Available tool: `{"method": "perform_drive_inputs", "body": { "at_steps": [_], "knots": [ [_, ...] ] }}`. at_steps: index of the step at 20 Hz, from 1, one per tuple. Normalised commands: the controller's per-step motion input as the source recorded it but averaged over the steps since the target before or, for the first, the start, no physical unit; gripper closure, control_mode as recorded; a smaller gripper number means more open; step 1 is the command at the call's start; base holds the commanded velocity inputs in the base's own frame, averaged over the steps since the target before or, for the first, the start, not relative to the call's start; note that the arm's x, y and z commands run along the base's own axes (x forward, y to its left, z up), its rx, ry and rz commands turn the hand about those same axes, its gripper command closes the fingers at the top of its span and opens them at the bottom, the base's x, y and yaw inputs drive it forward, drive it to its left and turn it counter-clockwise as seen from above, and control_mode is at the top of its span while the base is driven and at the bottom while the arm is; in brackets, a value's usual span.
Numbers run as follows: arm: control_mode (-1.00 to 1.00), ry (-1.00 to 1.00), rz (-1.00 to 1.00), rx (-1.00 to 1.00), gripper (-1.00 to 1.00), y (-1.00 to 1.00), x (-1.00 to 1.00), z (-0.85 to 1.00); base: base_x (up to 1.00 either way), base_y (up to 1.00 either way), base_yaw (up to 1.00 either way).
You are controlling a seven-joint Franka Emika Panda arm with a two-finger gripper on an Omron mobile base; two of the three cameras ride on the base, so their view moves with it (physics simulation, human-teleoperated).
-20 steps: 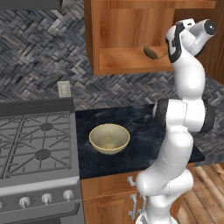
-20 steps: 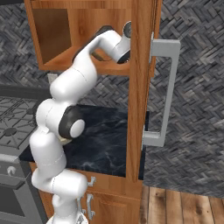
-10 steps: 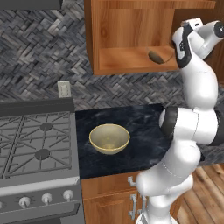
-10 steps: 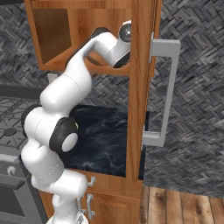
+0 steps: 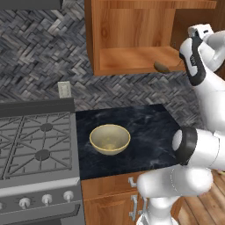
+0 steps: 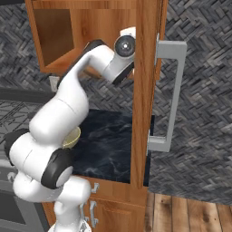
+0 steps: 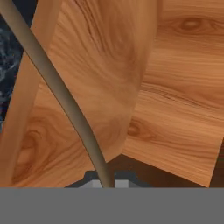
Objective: Open the cabinet and move the ladle to the pot. Then close the cabinet.
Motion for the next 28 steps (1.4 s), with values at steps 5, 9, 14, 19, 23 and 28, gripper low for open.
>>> {"method": "perform_drive_inputs", "body": {
  "at_steps": [5, 9, 14, 19, 23, 28],
  "knots": [
    [-1.0, 0.01, 0.0, -0.06, 1.0, 0.41, -0.62, 0.0, 0.0, 0.0, 0.0],
    [-1.0, 0.03, 0.0, -0.11, 1.0, 0.56, -0.64, 0.0, 0.0, 0.0, 0.0],
    [-1.0, 0.0, 0.0, -0.08, 1.0, 0.33, -0.7, 0.0, 0.0, 0.0, 0.0],
    [-1.0, 0.0, -0.06, -0.03, 1.0, 0.14, -0.64, 0.0, 0.0, 0.0, 0.0],
    [-1.0, 0.0, -0.07, -0.06, 1.0, 0.11, -0.51, 0.0, 0.0, 0.0, 0.0],
    [-1.0, -0.04, -0.06, -0.1, 1.0, 0.08, -0.35, 0.0, 0.0, 0.0, 0.0]
  ]
}}
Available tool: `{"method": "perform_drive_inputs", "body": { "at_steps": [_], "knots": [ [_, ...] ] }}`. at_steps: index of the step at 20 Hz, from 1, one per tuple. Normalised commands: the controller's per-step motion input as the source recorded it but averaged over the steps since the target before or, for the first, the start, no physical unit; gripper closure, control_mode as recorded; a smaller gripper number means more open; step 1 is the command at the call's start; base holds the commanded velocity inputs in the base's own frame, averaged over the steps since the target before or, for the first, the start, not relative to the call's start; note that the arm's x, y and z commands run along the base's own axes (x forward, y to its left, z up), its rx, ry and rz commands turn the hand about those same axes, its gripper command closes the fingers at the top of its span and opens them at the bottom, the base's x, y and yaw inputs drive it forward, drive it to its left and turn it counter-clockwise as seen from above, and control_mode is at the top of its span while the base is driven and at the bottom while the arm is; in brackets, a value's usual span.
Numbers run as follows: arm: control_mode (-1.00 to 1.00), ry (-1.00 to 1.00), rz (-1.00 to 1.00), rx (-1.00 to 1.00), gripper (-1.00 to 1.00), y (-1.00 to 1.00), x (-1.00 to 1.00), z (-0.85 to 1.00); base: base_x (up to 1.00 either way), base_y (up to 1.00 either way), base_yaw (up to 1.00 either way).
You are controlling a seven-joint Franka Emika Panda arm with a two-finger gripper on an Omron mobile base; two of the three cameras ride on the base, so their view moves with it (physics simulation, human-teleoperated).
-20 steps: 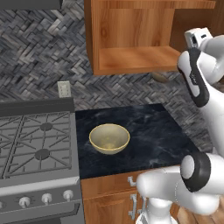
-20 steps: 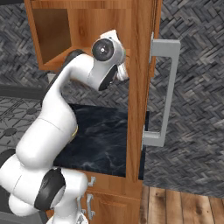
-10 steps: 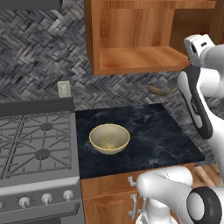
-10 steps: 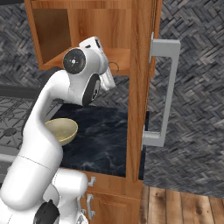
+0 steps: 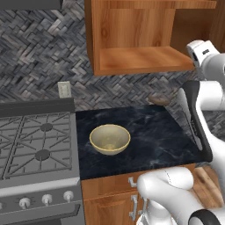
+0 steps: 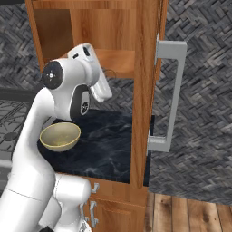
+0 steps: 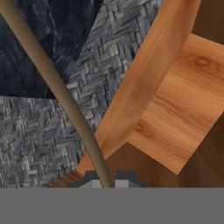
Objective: Open the cabinet and move the ladle to the pot. Then close the cabinet.
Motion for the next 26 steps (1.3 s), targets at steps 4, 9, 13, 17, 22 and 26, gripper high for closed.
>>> {"method": "perform_drive_inputs", "body": {
  "at_steps": [4, 9, 13, 17, 22, 26],
  "knots": [
    [-1.0, 0.0, -0.08, -0.07, 1.0, 0.08, -0.28, 0.07, 0.0, 0.0, 0.0],
    [-1.0, -0.02, -0.05, -0.07, 1.0, 0.0, -0.33, 0.12, 0.0, 0.0, 0.0],
    [-1.0, 0.01, -0.02, 0.0, 1.0, 0.0, -0.32, 0.2, 0.0, 0.0, 0.0],
    [-1.0, 0.1, 0.01, 0.0, 1.0, 0.0, -0.32, 0.2, 0.0, 0.0, 0.0],
    [-1.0, 0.08, 0.0, 0.0, 1.0, 0.0, -0.5, 0.21, 0.0, 0.0, 0.0],
    [-1.0, 0.01, 0.0, 0.0, 1.0, 0.0, -0.5, 0.07, 0.0, 0.0, 0.0]
  ]
}}
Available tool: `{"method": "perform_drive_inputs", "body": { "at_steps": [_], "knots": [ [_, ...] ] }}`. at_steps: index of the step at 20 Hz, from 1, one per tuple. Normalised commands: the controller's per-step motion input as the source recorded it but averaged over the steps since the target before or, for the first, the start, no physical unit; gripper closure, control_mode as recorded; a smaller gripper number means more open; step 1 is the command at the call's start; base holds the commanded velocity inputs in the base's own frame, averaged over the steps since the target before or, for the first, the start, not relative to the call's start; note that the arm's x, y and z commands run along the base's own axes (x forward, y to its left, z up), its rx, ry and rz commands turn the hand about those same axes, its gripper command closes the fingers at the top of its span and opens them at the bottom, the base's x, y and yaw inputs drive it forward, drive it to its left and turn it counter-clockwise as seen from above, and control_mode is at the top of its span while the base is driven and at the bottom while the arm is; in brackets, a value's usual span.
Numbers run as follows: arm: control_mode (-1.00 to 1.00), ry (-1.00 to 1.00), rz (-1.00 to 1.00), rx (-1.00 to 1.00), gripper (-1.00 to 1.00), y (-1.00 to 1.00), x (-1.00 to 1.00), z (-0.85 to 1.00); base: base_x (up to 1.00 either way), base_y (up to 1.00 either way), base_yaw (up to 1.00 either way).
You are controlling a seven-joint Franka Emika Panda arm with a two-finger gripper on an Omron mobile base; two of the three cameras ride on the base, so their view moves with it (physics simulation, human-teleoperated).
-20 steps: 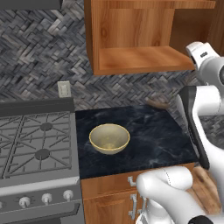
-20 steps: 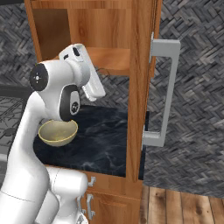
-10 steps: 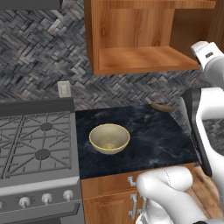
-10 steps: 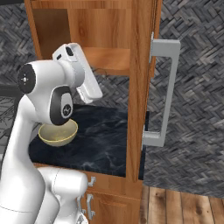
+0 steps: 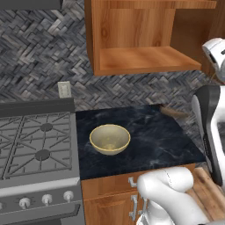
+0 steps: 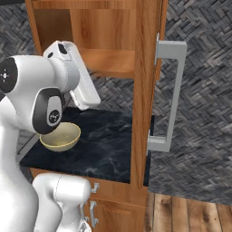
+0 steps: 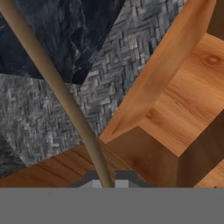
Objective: Open the cabinet and move the ladle to the pot. Then close the cabinet.
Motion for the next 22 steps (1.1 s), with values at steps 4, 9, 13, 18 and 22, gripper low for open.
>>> {"method": "perform_drive_inputs", "body": {
  "at_steps": [4, 9, 13, 18, 22],
  "knots": [
    [1.0, 0.0, 0.0, 0.0, 1.0, 0.01, -0.39, 0.01, -0.14, 0.03, 0.0],
    [1.0, 0.0, 0.0, 0.0, 1.0, 0.0, 0.0, 0.0, -0.44, 0.66, 0.02],
    [1.0, 0.0, 0.0, 0.0, 1.0, 0.0, 0.0, 0.0, -0.08, 1.0, 0.07],
    [1.0, 0.0, 0.0, 0.0, 1.0, 0.0, 0.0, 0.0, 0.0, 1.0, 0.01],
    [1.0, 0.0, 0.0, 0.0, 1.0, 0.0, 0.0, 0.0, 0.0, 1.0, 0.0]
  ]
}}
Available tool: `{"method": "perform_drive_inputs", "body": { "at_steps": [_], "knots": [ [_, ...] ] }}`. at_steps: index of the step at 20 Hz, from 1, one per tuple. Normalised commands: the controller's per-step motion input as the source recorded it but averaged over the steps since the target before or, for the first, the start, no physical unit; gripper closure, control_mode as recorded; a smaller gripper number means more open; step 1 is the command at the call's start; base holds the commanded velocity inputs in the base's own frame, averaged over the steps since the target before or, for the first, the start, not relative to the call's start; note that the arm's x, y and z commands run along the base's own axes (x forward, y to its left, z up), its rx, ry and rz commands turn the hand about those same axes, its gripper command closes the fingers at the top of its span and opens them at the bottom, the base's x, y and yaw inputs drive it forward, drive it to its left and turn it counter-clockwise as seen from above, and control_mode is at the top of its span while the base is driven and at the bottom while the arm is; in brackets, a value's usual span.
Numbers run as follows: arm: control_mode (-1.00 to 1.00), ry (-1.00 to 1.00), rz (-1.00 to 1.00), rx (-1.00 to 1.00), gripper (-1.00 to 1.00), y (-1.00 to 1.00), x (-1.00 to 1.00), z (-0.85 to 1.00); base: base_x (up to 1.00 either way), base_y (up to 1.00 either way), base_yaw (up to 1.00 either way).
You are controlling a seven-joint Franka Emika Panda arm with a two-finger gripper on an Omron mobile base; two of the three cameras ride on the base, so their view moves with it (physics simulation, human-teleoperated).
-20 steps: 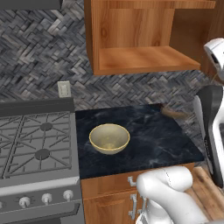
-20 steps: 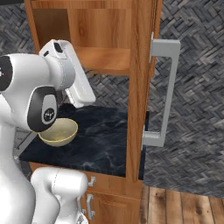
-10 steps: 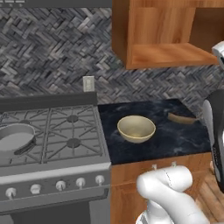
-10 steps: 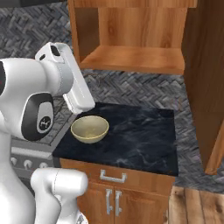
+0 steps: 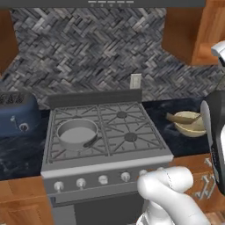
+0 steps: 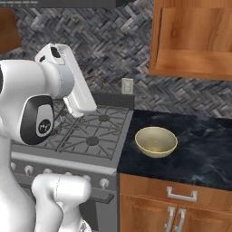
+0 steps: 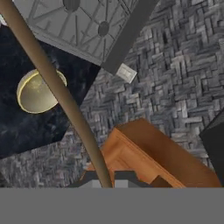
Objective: Open the cabinet and move the ladle to the pot. Then close the cabinet.
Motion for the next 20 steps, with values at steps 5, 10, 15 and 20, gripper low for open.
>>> {"method": "perform_drive_inputs", "body": {
  "at_steps": [5, 10, 15, 20],
  "knots": [
    [1.0, 0.0, 0.0, 0.0, 1.0, 0.0, 0.0, 0.0, 0.02, 1.0, 0.0],
    [1.0, 0.0, 0.0, 0.0, 1.0, 0.0, 0.0, 0.0, 0.36, 0.96, -0.03],
    [1.0, 0.0, 0.0, 0.0, 1.0, 0.0, 0.0, 0.0, 0.15, 0.19, -0.15],
    [1.0, 0.0, 0.0, 0.0, 1.0, 0.0, 0.0, 0.0, 0.08, -0.04, -0.21]
  ]
}}
